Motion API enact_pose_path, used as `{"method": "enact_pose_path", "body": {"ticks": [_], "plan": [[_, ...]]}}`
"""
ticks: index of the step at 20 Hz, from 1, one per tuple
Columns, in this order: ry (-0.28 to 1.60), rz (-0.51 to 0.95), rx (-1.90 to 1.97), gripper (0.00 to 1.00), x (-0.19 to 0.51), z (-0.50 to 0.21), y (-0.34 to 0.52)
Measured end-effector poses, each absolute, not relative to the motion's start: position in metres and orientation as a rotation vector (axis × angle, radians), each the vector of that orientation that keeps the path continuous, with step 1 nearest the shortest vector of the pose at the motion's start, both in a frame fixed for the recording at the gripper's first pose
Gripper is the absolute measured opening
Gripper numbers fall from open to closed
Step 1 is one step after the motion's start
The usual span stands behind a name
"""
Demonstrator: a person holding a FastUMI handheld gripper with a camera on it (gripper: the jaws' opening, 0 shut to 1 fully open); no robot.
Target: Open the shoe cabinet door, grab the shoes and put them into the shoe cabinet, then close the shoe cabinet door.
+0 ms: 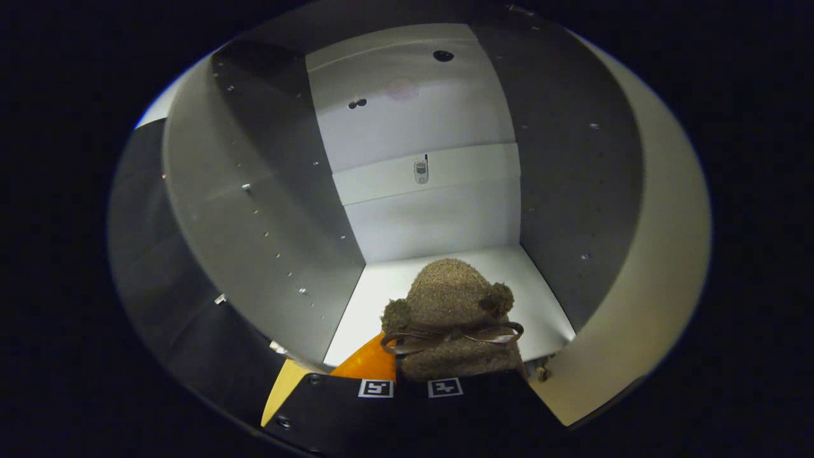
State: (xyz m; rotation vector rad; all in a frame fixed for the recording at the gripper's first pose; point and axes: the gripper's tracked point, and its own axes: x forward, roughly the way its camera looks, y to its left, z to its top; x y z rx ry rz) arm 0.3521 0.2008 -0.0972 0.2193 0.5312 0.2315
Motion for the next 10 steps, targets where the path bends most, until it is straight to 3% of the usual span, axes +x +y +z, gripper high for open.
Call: {"method": "enact_pose_path", "body": {"ticks": [10], "plan": [[0.547,0.154,0.158,0.05,0.47,-0.146,0.23]]}}
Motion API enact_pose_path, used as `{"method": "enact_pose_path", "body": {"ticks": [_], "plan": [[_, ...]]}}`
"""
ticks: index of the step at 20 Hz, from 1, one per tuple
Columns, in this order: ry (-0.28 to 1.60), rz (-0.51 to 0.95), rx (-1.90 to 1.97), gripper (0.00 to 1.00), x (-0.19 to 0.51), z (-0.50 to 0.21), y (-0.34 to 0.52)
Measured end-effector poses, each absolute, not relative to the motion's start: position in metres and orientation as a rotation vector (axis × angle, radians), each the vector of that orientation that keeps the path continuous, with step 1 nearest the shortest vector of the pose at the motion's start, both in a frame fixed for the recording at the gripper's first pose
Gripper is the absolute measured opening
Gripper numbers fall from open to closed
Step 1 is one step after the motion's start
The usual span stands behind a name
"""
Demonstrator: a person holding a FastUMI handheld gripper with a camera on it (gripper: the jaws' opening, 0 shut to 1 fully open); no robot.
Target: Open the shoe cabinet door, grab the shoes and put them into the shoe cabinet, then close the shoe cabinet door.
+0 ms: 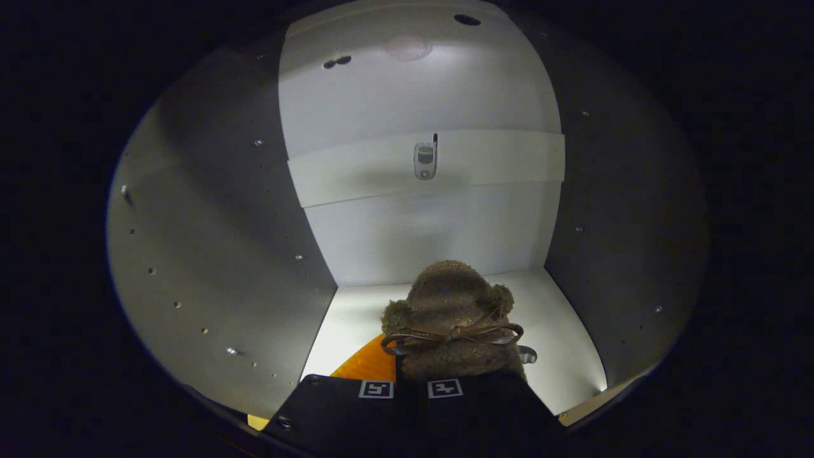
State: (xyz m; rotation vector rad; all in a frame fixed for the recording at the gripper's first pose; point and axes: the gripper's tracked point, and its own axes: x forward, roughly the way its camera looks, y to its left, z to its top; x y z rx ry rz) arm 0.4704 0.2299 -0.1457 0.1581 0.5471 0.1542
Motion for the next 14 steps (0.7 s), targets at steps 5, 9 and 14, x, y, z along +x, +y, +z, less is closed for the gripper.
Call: {"method": "enact_pose_path", "body": {"ticks": [5,9,14], "plan": [[0.609,0.107,0.121,0.05,0.485,-0.177,0.23],[0.678,0.108,0.103,0.09,0.478,-0.197,0.238],[0.698,0.117,0.125,0.26,0.468,-0.193,0.239]]}}
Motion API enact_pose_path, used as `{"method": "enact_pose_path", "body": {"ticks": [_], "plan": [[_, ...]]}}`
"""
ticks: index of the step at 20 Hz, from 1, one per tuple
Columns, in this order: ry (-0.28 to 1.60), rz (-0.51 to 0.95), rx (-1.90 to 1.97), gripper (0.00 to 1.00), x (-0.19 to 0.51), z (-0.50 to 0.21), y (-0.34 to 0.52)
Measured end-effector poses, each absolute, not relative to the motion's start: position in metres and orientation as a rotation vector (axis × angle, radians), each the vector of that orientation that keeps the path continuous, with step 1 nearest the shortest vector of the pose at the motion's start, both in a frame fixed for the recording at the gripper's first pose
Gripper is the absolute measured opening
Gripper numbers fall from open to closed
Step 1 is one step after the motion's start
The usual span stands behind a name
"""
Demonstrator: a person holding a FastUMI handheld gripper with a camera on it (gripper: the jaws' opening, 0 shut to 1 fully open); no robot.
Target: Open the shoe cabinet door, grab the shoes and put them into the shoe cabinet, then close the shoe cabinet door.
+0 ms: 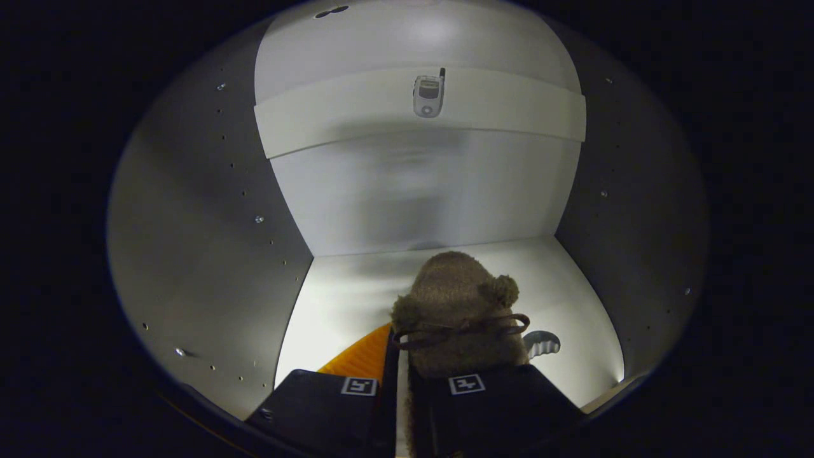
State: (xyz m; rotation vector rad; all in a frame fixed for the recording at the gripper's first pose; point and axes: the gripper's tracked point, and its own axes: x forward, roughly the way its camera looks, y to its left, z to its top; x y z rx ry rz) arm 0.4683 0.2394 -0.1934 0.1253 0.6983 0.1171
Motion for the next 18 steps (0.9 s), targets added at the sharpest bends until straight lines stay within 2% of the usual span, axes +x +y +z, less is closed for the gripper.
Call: {"method": "enact_pose_path", "body": {"ticks": [1,3,4,5,8,10,18], "plan": [[0.701,0.124,0.14,0.29,0.465,-0.191,0.239],[0.704,0.144,0.172,0.44,0.461,-0.186,0.242],[0.711,0.155,0.185,0.55,0.457,-0.184,0.244],[0.713,0.167,0.195,0.58,0.454,-0.181,0.246],[0.705,0.166,0.194,0.85,0.446,-0.173,0.244],[0.701,0.162,0.197,0.95,0.439,-0.169,0.243],[0.617,0.158,0.206,0.98,0.395,-0.126,0.223]]}}
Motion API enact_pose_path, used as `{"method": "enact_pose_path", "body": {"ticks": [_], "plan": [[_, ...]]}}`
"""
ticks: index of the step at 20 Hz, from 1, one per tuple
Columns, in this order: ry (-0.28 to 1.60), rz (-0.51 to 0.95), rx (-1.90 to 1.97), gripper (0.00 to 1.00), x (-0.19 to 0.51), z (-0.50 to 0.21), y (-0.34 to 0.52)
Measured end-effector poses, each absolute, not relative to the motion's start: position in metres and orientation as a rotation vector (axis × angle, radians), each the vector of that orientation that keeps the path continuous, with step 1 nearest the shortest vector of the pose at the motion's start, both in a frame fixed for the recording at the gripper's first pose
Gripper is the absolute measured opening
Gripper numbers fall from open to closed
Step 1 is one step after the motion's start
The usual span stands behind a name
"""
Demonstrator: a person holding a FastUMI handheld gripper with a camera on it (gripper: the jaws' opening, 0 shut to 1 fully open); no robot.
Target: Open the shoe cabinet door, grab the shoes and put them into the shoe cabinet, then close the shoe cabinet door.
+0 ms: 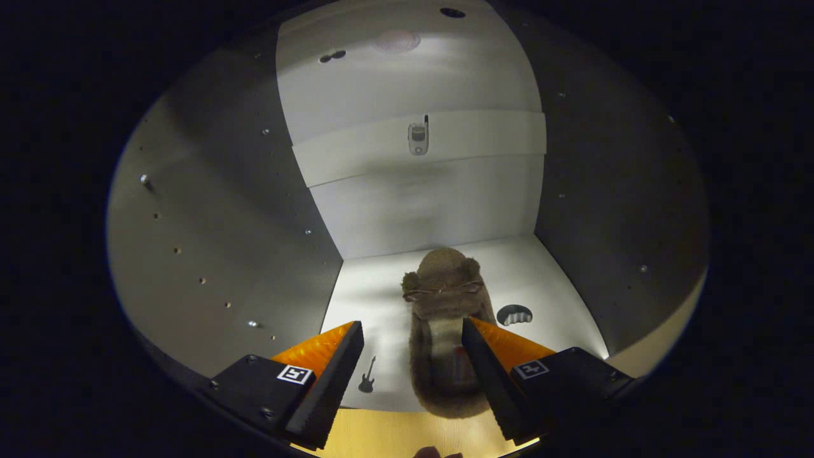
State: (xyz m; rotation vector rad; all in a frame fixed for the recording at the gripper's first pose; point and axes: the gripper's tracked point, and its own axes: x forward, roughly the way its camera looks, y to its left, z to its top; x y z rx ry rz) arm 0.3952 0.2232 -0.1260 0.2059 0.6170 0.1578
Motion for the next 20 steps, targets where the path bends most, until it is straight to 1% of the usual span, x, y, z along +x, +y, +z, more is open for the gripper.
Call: {"method": "enact_pose_path", "body": {"ticks": [7,12,20], "plan": [[0.42,0.219,0.221,0.98,0.32,-0.05,0.207],[0.263,0.221,0.218,0.98,0.255,-0.002,0.187],[0.097,0.198,0.162,0.98,0.152,0.039,0.157]]}}
